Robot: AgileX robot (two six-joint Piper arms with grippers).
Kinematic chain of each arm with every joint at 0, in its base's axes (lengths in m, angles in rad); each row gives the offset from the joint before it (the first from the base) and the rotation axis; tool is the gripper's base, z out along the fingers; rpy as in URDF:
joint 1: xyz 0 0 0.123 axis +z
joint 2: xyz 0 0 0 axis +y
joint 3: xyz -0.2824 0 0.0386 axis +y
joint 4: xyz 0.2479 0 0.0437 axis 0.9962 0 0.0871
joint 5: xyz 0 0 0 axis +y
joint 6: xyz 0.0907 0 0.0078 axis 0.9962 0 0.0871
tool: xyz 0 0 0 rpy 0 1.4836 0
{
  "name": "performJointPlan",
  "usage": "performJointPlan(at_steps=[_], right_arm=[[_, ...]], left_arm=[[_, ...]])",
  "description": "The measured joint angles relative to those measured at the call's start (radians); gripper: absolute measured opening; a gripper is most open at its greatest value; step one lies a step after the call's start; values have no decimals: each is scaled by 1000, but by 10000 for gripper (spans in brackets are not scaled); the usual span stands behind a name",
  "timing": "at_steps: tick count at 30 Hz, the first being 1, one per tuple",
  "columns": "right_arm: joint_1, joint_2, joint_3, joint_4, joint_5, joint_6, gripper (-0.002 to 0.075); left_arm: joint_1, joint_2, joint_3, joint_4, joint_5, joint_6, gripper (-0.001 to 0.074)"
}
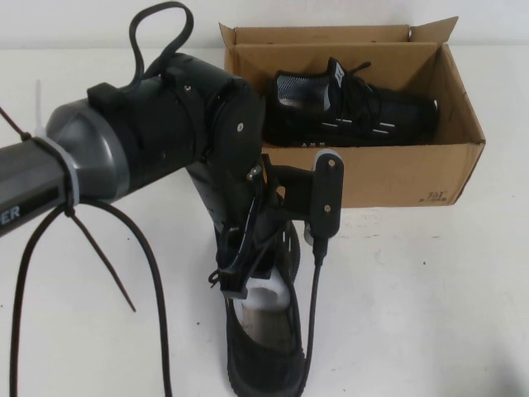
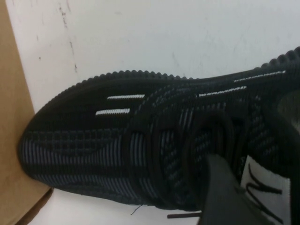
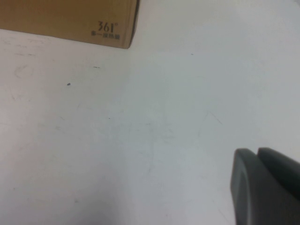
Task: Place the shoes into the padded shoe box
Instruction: Pick up the shoe from the table, then place the shoe in the shoe box
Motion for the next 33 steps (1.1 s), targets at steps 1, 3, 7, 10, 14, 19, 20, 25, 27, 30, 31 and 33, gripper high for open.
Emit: performJointPlan(at_steps=[1,3,7,10,14,19,20,25,27,30,31,33], right_arm=[[0,0,0,0,0,0,-8],[0,0,0,0,0,0,-8],[0,0,0,0,0,0,-8],[0,0,0,0,0,0,-8],[0,0,0,0,0,0,-8],[0,0,0,0,0,0,-8],[0,0,0,0,0,0,-8],[0,0,0,0,0,0,-8],[0,0,0,0,0,0,-8],[0,0,0,0,0,0,-8],[0,0,0,0,0,0,-8],[0,0,0,0,0,0,-8]], left_arm=[[0,3,0,0,0,0,272],[0,8,0,0,-1,0,272],[0,21,0,0,-5,0,272],[0,23,0,0,-5,2,263],[0,23,0,0,-5,-7,179],[0,23,0,2,-5,-60,29],[0,21,0,2,-5,-80,20],[0,-15,0,22,13,-258,5],[0,-44,0,30,34,-342,3],[0,-87,-7,30,70,-459,2],[0,-99,-17,30,84,-501,2],[0,-115,-45,30,108,-588,2]])
